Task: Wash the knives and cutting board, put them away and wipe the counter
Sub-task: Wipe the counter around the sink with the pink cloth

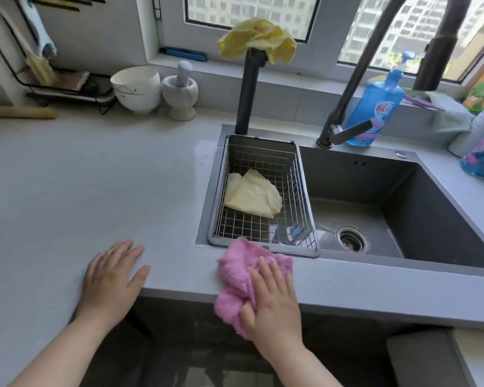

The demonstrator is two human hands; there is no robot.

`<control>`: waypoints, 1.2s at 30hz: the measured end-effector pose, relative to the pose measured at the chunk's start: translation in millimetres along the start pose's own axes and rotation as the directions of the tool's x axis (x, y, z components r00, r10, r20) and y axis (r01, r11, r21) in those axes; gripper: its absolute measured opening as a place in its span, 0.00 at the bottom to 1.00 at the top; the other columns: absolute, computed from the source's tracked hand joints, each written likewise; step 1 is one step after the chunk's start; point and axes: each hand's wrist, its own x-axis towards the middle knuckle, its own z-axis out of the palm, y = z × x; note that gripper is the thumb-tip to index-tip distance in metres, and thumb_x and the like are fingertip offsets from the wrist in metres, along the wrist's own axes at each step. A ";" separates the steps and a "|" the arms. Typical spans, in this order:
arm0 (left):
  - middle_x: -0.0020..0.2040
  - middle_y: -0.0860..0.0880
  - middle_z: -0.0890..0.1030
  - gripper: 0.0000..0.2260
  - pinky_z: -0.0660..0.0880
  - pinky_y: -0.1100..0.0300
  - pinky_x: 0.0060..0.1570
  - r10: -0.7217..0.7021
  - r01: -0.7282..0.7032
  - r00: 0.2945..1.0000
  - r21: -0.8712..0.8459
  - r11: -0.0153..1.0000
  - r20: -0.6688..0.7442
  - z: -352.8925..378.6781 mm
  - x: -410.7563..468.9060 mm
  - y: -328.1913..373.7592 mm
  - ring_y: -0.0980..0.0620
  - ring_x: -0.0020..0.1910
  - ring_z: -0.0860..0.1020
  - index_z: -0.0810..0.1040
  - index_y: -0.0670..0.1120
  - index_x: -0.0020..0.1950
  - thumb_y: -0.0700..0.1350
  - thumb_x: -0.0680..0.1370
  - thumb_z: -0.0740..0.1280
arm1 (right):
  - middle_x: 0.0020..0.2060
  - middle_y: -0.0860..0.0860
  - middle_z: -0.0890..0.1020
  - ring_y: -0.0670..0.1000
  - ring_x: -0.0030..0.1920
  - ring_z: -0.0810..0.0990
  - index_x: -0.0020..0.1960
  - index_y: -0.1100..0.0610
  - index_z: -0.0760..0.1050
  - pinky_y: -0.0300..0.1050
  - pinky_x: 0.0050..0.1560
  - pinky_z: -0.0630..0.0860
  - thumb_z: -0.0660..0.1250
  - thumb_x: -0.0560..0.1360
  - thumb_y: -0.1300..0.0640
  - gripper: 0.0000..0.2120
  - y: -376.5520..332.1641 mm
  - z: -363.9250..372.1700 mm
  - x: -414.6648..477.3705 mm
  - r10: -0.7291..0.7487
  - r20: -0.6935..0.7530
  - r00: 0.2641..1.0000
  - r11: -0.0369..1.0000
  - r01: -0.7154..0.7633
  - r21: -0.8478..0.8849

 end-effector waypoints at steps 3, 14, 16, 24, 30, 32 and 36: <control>0.62 0.39 0.76 0.21 0.57 0.48 0.67 0.061 -0.061 0.998 0.034 0.998 -0.009 -7.9 0.3 -12.7 0.39 0.63 0.72 0.77 0.38 0.59 0.51 0.74 0.59 | 0.56 0.49 0.82 0.51 0.59 0.79 0.57 0.49 0.78 0.42 0.68 0.50 0.56 0.64 0.46 0.25 10.8 -5.9 -1.6 -0.093 -0.002 0.996 0.994 0.093 -0.054; 0.51 0.34 0.80 0.19 0.69 0.36 0.54 -0.045 0.058 0.981 0.068 0.996 -0.187 -18.8 1.8 -55.5 0.32 0.51 0.78 0.80 0.33 0.50 0.45 0.69 0.61 | 0.76 0.49 0.48 0.50 0.76 0.44 0.76 0.52 0.50 0.45 0.72 0.33 0.27 0.67 0.33 0.43 11.6 -2.2 1.9 0.263 -0.115 0.958 0.964 -0.255 0.077; 0.49 0.34 0.81 0.16 0.71 0.36 0.51 -0.028 0.044 0.980 0.079 0.996 -0.199 -18.6 3.0 -55.3 0.32 0.48 0.79 0.81 0.33 0.49 0.43 0.68 0.62 | 0.74 0.51 0.56 0.51 0.74 0.52 0.74 0.52 0.58 0.39 0.72 0.33 0.22 0.67 0.31 0.48 -18.6 6.1 8.9 0.145 -0.045 0.988 0.989 -0.146 -0.037; 0.46 0.36 0.82 0.22 0.75 0.39 0.46 -0.020 0.038 0.973 0.075 0.996 -0.228 -16.4 5.2 -61.4 0.36 0.45 0.81 0.81 0.35 0.47 0.48 0.71 0.54 | 0.73 0.54 0.61 0.58 0.73 0.51 0.72 0.50 0.59 0.46 0.70 0.37 0.30 0.73 0.36 0.37 -135.8 10.7 42.9 -0.335 0.142 0.932 0.938 0.344 -0.047; 0.45 0.40 0.83 0.21 0.70 0.52 0.53 -0.033 0.061 0.962 0.096 0.994 -0.271 -11.6 5.2 -67.7 0.40 0.44 0.82 0.81 0.36 0.48 0.48 0.72 0.54 | 0.76 0.47 0.46 0.48 0.76 0.41 0.76 0.47 0.46 0.43 0.67 0.27 0.25 0.61 0.29 0.47 -126.0 5.9 98.9 -0.461 0.166 0.872 0.885 0.466 0.014; 0.45 0.40 0.83 0.23 0.64 0.55 0.52 -0.032 0.061 0.957 0.094 0.994 -0.289 -13.4 4.6 -67.2 0.41 0.44 0.83 0.81 0.37 0.48 0.50 0.77 0.51 | 0.77 0.49 0.48 0.49 0.76 0.43 0.76 0.48 0.46 0.44 0.69 0.30 0.25 0.63 0.28 0.47 -123.1 2.9 122.0 -0.360 0.103 0.927 0.933 0.360 0.016; 0.46 0.41 0.83 0.34 0.63 0.56 0.52 -0.071 0.079 0.967 0.024 0.997 -0.244 -18.6 6.4 -65.4 0.44 0.49 0.80 0.80 0.37 0.50 0.55 0.81 0.39 | 0.77 0.52 0.45 0.54 0.76 0.40 0.76 0.50 0.44 0.51 0.69 0.30 0.25 0.60 0.37 0.46 -146.3 8.3 124.1 -0.312 0.096 0.945 0.948 0.316 -0.026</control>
